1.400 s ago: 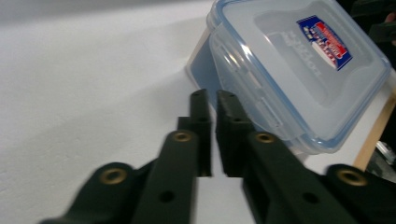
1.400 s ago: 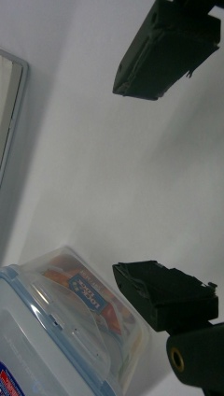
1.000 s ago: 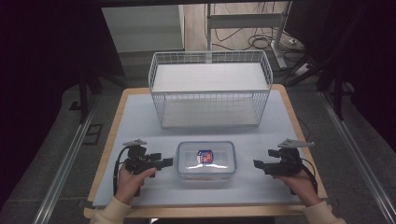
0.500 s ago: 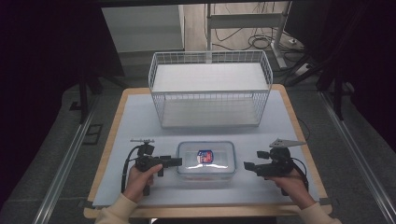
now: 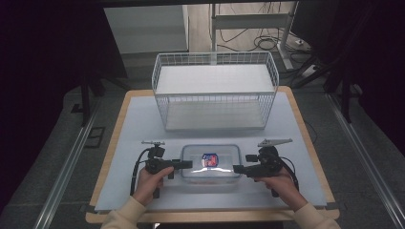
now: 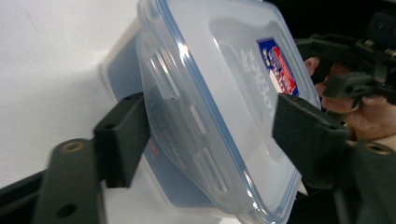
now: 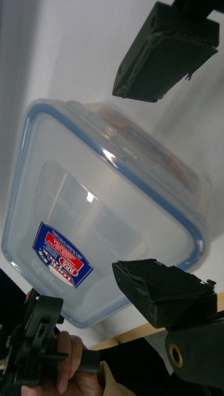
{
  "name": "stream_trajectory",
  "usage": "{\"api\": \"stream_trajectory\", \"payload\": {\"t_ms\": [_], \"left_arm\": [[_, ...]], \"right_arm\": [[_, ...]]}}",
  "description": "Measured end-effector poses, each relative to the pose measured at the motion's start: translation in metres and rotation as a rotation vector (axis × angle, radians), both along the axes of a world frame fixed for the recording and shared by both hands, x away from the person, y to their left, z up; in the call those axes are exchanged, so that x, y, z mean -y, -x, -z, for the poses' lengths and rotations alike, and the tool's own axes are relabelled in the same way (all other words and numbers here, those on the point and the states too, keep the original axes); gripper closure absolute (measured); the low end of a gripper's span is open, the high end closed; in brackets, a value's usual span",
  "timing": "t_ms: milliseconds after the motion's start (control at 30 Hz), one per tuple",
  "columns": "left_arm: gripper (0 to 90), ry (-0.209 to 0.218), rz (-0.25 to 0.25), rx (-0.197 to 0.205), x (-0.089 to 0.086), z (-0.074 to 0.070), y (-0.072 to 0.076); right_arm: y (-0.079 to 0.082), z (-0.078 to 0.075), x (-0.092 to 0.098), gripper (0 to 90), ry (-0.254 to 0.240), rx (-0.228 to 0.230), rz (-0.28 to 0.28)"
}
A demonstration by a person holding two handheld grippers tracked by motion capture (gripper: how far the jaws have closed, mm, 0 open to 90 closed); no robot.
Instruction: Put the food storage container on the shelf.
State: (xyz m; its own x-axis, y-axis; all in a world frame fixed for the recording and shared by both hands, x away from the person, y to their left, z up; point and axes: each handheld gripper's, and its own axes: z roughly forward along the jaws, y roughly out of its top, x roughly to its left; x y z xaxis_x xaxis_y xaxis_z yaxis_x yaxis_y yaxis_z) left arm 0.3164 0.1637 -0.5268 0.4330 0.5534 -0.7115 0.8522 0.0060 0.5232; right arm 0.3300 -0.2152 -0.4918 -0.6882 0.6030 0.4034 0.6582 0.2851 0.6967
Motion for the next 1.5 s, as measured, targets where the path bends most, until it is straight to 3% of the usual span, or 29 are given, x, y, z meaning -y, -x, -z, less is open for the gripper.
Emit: {"api": "stream_trajectory", "payload": {"t_ms": [200, 300, 433, 633, 900, 1067, 1200, 1500], "left_arm": [[30.3, -0.004, -0.010, 0.001, 0.001, -0.001, 0.003], [30.4, -0.003, -0.009, 0.001, 0.001, -0.001, 0.003], [30.4, -0.004, -0.010, 0.001, 0.001, -0.001, 0.003], [31.4, 0.005, -0.023, 0.003, 0.000, 0.000, 0.006], [34.3, 0.003, -0.031, 0.026, -0.001, -0.002, 0.013], [36.8, -0.003, -0.037, 0.060, -0.001, -0.005, 0.020], [40.0, -0.007, -0.042, 0.108, -0.002, -0.007, 0.033], [43.1, -0.017, -0.048, 0.139, -0.002, -0.010, 0.045]], "right_arm": [[-0.009, 0.007, -0.007, 13.6, -0.006, -0.069, 0.008], [-0.013, 0.012, -0.008, 16.3, -0.048, -0.155, 0.013], [-0.017, 0.015, -0.010, 18.3, -0.083, -0.215, 0.014], [-0.021, 0.017, -0.003, 28.0, -0.136, -0.262, 0.035], [-0.016, 0.013, 0.003, 37.1, -0.157, -0.242, 0.039], [-0.014, 0.012, 0.006, 42.4, -0.178, -0.241, 0.035], [-0.009, 0.009, 0.010, 48.4, -0.195, -0.215, 0.015], [-0.002, 0.006, 0.009, 49.8, -0.195, -0.182, 0.012]]}}
